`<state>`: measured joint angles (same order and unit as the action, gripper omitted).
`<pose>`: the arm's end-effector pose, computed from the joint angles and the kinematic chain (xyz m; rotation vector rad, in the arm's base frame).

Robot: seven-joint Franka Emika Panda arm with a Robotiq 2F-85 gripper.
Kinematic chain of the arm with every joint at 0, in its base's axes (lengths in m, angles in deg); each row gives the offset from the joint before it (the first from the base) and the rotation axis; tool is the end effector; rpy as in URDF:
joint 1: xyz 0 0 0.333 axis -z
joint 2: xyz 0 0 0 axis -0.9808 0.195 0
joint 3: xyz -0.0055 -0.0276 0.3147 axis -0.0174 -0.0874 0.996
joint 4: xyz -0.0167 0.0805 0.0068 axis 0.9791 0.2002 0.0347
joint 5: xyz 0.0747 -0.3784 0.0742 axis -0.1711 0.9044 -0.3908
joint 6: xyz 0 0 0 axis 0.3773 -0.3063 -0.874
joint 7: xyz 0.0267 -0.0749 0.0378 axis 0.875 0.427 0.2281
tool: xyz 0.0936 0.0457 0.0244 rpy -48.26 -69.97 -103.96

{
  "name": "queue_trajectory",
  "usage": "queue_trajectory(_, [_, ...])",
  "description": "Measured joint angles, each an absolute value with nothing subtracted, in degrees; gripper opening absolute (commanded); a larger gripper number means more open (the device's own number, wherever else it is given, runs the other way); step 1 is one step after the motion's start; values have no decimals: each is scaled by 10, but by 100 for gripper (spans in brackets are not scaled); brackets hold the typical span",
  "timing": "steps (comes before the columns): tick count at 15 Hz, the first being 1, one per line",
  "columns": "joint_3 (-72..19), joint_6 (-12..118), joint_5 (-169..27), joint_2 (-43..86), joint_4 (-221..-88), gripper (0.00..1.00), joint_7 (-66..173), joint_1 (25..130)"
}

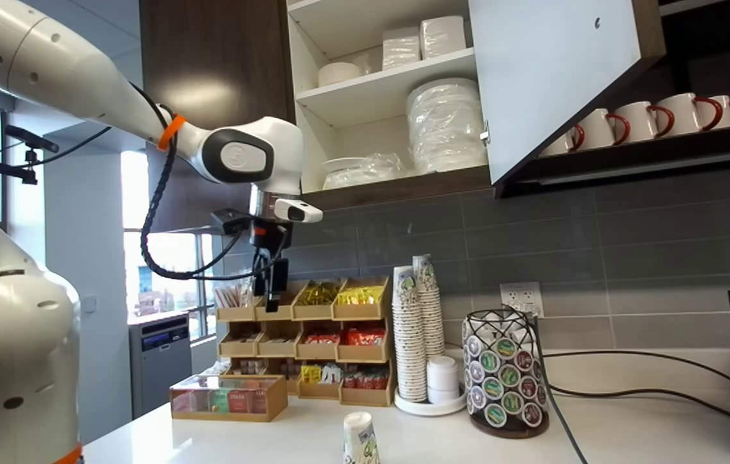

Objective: Put the cup upright in the cabinet

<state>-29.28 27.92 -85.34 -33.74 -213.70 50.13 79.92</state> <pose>0.3340 -0.0298 0.4490 -2.8670 0.2936 0.0719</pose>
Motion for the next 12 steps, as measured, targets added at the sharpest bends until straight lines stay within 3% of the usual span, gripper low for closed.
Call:
queue_trajectory(4, [-309, 328, -870, -290, -2135, 100, 526, 830])
queue_trajectory(12, [-325, 384, -970, -64, -2045, 100, 576, 847])
